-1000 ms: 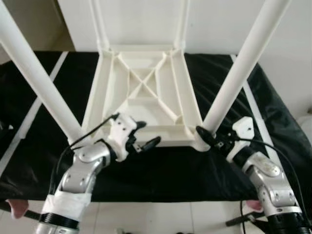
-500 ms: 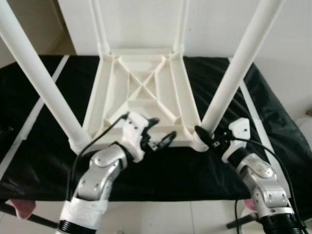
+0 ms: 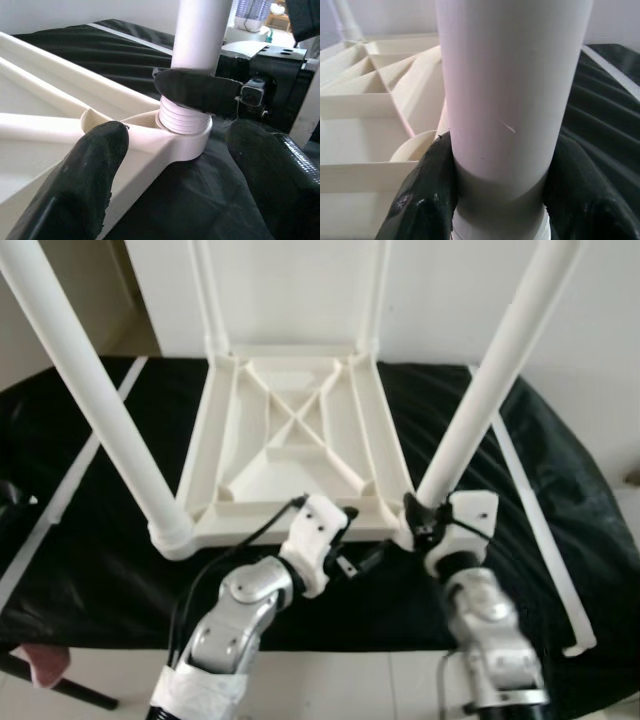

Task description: Building children table

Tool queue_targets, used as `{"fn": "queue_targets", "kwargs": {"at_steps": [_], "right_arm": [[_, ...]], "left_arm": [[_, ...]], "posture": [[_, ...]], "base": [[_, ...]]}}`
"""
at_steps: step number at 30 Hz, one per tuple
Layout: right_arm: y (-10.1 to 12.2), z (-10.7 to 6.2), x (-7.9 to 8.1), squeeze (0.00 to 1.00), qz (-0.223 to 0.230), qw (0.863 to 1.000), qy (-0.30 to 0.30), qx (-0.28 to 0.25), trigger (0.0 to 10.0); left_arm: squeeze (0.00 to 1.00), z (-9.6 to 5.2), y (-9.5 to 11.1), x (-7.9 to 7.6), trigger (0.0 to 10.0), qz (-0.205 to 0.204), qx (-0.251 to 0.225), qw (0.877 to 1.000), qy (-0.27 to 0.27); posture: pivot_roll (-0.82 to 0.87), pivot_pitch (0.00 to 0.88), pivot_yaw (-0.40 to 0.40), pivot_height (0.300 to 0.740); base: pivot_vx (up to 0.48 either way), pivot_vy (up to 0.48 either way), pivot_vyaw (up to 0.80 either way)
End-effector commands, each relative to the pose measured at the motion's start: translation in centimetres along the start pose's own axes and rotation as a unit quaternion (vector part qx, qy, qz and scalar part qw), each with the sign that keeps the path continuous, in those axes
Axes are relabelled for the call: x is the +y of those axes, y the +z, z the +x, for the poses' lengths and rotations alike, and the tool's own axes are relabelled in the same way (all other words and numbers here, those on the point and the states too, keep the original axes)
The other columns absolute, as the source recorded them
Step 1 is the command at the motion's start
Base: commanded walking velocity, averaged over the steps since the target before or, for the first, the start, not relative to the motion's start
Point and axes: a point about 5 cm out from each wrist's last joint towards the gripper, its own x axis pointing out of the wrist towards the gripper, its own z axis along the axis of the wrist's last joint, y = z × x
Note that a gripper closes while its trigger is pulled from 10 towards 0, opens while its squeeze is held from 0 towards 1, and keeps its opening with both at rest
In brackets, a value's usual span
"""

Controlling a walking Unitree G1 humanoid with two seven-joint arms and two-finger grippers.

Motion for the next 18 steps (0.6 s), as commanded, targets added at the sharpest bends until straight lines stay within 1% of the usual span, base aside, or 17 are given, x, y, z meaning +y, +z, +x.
{"fn": "queue_targets", "kwargs": {"at_steps": [1, 2, 4, 8, 9, 15, 16, 17, 18], "right_arm": [[-1.2, -0.7, -0.6, 0.00, 0.004, 0.998, -0.059, 0.030, 10.0], [-1.3, -0.8, -0.2, 0.00, 0.010, 0.997, -0.063, 0.033, 10.0], [-1.3, -0.9, -0.1, 0.00, 0.013, 0.997, -0.065, 0.035, 10.0], [-1.2, -0.9, -0.2, 0.00, 0.027, 0.997, -0.062, 0.039, 10.0], [-1.0, -0.9, -0.2, 1.00, 0.029, 0.997, -0.061, 0.036, 10.0], [-0.7, -1.0, -0.1, 1.00, 0.036, 0.997, -0.058, 0.030, 10.0], [-0.5, -1.0, -0.1, 1.00, 0.040, 0.998, -0.051, 0.023, 10.0], [-0.2, -1.0, -0.2, 1.00, 0.038, 0.998, -0.046, 0.017, 10.0], [0.0, -0.9, -0.3, 1.00, 0.039, 0.999, -0.034, 0.011, 10.0]], "left_arm": [[0.00, 0.1, -0.1, 0.3, 10.0, 0.012, 0.019, 0.998, 0.052], [0.00, 0.1, -0.1, 0.4, 10.0, 0.011, 0.020, 0.998, 0.057], [0.00, 0.1, 0.1, 0.5, 10.0, 0.007, 0.018, 0.998, 0.059], [0.00, 0.0, 0.1, 0.8, 10.0, 0.007, 0.021, 0.998, 0.065], [0.00, 0.0, 0.0, 0.9, 10.0, 0.010, 0.024, 0.997, 0.069], [0.00, -0.1, -0.1, 1.2, 10.0, 0.012, 0.028, 0.996, 0.078], [0.00, -0.1, -0.1, 1.2, 10.0, 0.012, 0.027, 0.996, 0.080], [0.00, 0.0, 0.0, 1.2, 10.0, 0.016, 0.025, 0.996, 0.080], [0.00, 0.0, 0.1, 1.0, 10.0, 0.032, 0.019, 0.996, 0.076]], "posture": [[-0.14, 0.102, 0.007, 0.740], [-0.14, 0.105, 0.009, 0.740], [-0.14, 0.110, 0.011, 0.740], [-0.13, 0.114, 0.007, 0.740], [-0.13, 0.114, 0.006, 0.740], [-0.14, 0.110, 0.002, 0.740], [-0.14, 0.110, 0.001, 0.740], [-0.14, 0.107, -0.001, 0.740], [-0.14, 0.105, -0.006, 0.740]], "base": [[0.000, 0.000, 0.00], [0.000, 0.000, 0.00], [0.000, 0.000, 0.00], [0.000, 0.000, 0.00], [0.000, 0.000, 0.00], [0.000, 0.000, 0.00], [0.000, 0.000, 0.00], [0.000, 0.000, 0.00], [0.000, 0.000, 0.00]]}}
